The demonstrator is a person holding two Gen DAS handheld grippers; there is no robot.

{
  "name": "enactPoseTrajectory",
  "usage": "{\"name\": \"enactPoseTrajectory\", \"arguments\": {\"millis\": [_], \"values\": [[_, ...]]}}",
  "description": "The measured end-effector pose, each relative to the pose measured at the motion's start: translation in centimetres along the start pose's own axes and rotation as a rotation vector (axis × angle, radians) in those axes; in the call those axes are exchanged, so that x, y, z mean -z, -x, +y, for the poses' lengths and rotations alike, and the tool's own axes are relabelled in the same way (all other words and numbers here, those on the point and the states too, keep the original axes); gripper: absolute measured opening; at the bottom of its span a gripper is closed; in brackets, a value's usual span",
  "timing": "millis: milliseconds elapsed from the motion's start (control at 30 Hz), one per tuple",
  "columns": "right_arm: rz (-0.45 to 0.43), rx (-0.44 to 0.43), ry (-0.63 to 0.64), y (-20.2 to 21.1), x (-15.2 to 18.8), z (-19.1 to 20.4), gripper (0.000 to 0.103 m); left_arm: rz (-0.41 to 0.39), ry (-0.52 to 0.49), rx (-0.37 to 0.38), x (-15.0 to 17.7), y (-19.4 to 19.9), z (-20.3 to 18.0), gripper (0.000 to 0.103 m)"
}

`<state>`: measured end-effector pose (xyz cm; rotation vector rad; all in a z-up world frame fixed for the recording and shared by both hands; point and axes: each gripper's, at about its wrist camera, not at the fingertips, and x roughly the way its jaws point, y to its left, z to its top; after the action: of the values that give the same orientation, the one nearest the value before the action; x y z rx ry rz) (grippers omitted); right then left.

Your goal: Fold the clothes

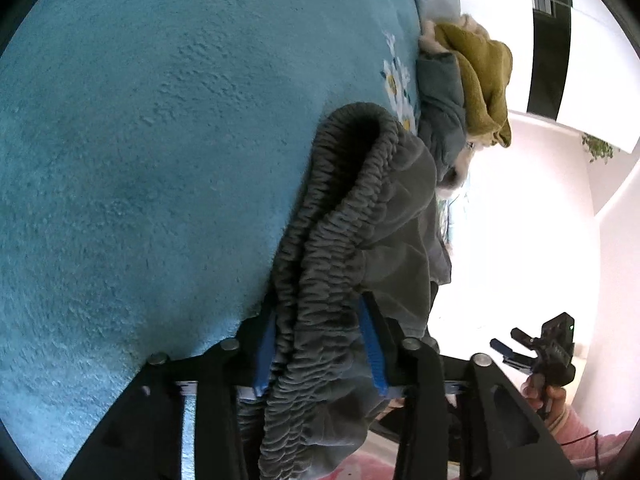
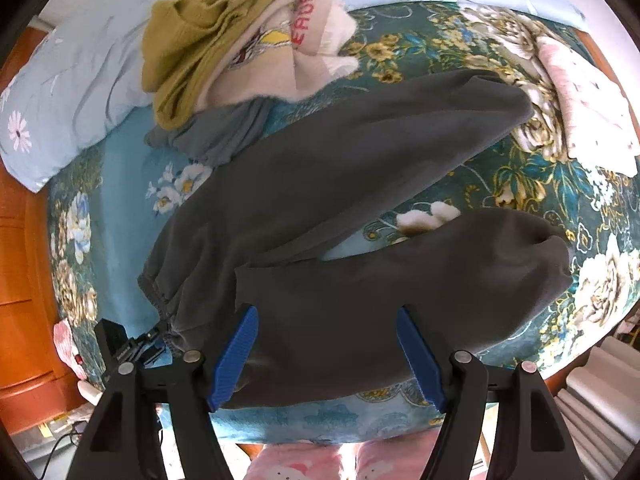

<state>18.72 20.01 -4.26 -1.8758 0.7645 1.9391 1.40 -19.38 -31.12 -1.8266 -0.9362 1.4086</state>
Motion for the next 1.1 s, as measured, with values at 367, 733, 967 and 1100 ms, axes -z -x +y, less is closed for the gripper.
{"name": "enactPoseTrajectory", "arguments": {"millis": [367,733,967,1100], "values": [[0.017,-0.020,0.053,-0.9,-0.6,3.2,0.075,-0.076,-0.053,-0.237,1.7,1.8,-4.8,0.020],[-0.020,-0.081,0.054,0.4,-0.6,5.3,0.075,-0.216,-0.002,-0.309,2.7,11.3,-4.4,0.016],[-0.056,-0.123,0.032,1.6,-0.3,5.5,0.075,-0.316,0.003,-0.420,0.5,19.0,-3.6,0.016],[-0.097,-0.149,-0.013,2.8,-0.1,4.3,0.075,-0.307,0.062,-0.506,-1.0,21.1,-0.8,0.017]]}}
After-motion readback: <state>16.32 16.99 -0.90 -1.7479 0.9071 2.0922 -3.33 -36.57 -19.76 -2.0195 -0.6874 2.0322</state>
